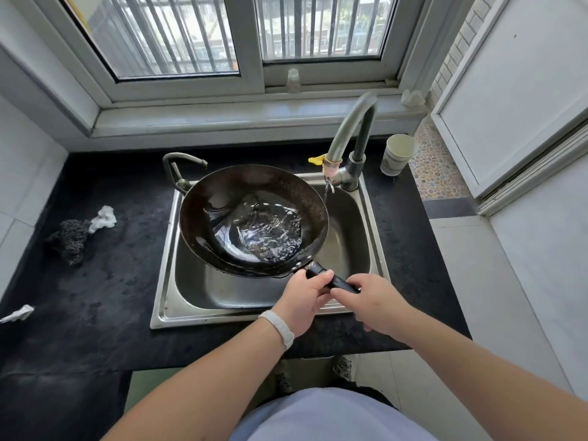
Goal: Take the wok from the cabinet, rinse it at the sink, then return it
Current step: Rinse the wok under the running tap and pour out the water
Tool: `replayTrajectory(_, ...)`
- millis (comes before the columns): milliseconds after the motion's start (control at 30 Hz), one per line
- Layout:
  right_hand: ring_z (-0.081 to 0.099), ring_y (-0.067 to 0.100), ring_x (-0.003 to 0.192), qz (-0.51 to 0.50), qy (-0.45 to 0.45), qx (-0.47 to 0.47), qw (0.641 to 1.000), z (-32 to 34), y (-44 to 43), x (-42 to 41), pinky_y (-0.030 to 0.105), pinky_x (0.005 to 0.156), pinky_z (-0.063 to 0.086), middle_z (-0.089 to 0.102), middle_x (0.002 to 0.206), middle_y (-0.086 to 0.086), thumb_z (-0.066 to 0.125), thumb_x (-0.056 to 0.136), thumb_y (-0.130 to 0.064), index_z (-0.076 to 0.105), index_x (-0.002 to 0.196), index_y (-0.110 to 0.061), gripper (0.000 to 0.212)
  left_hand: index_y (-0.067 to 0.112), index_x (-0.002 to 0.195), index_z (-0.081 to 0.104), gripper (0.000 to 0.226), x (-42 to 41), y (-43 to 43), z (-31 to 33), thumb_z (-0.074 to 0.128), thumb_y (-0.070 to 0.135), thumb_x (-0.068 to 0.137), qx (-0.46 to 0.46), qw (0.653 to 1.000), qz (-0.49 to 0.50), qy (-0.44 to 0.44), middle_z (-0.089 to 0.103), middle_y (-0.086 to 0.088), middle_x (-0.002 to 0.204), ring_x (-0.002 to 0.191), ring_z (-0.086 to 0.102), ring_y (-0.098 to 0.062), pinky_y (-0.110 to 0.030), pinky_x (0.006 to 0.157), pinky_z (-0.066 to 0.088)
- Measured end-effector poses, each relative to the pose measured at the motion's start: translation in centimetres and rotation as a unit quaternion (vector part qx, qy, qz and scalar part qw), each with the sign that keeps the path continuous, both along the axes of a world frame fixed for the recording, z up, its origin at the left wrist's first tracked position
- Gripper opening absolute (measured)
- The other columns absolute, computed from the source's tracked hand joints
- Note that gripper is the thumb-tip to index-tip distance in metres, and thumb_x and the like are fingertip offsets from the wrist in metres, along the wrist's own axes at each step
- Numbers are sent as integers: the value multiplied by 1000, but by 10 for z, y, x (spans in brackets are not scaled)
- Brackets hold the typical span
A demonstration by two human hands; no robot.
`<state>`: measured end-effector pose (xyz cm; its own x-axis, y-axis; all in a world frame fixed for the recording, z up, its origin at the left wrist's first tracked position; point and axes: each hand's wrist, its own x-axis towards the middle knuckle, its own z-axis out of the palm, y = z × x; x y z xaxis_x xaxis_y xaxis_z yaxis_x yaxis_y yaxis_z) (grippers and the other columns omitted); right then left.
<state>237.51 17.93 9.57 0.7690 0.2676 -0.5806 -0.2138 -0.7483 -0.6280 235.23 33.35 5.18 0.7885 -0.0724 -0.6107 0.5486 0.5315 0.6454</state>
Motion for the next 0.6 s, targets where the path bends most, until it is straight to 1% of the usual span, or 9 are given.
replayTrajectory(33,58,20,47,-4,-1,5,1000,-2,0,2,39,50,59,61,63,8,62,89,-48,67,90,-14,35,8,90,55,8,2,0,0,59,6,96,10,1000,0,1,69,0,71,68,69,-13,-24,64,57)
replayTrajectory(100,57,16,43,-9,-4,15,1000,-6,-1,5,35,48,58,61,61,7,61,89,-49,67,90,-15,34,7,92,54,7,7,0,2,60,5,96,25,1000,0,2,69,-2,73,69,69,-14,-25,63,57)
replayTrajectory(167,55,12,40,-7,-11,22,1000,-9,-1,8,32,47,56,61,61,6,61,89,-49,66,89,-16,33,3,98,54,7,12,0,3,60,5,96,32,999,6,4,68,-8,82,76,69,-18,-28,67,57)
replayTrajectory(233,56,13,43,-1,-17,23,1000,-10,-2,12,36,47,57,61,64,7,61,90,-49,66,89,-17,33,1,102,54,10,18,-1,4,61,5,95,35,999,13,10,66,-13,91,83,69,-23,-32,72,58)
replayTrajectory(333,58,19,55,18,-48,11,999,-10,-3,23,47,55,59,65,72,15,61,90,-49,67,89,-11,38,5,98,55,7,28,-3,4,61,4,94,43,999,28,16,66,-9,86,79,69,-20,-30,68,58)
replayTrajectory(367,58,19,58,26,-63,2,998,-10,-3,28,48,59,58,66,76,16,61,90,-49,67,88,-10,40,6,97,56,7,31,-4,5,61,3,94,45,998,32,18,67,-8,83,76,69,-19,-28,65,57)
replayTrajectory(467,63,24,67,44,-90,-15,995,-11,-5,41,44,65,54,69,77,12,61,91,-49,67,86,-9,40,7,96,56,7,43,-5,5,60,2,95,49,998,36,21,67,-5,79,71,69,-16,-26,60,56)
replayTrajectory(533,65,25,70,55,-95,-22,994,-11,-6,48,42,64,53,68,75,8,60,91,-50,66,85,-12,39,7,95,55,7,50,-5,6,59,1,95,45,998,39,21,66,-7,80,71,69,-16,-26,59,56)
replayTrajectory(600,63,24,68,70,-105,-32,992,-11,-8,56,41,62,52,67,72,5,59,91,-52,64,83,-15,38,7,95,54,8,57,-6,6,57,-1,95,37,998,45,21,65,-7,81,71,69,-17,-26,59,56)
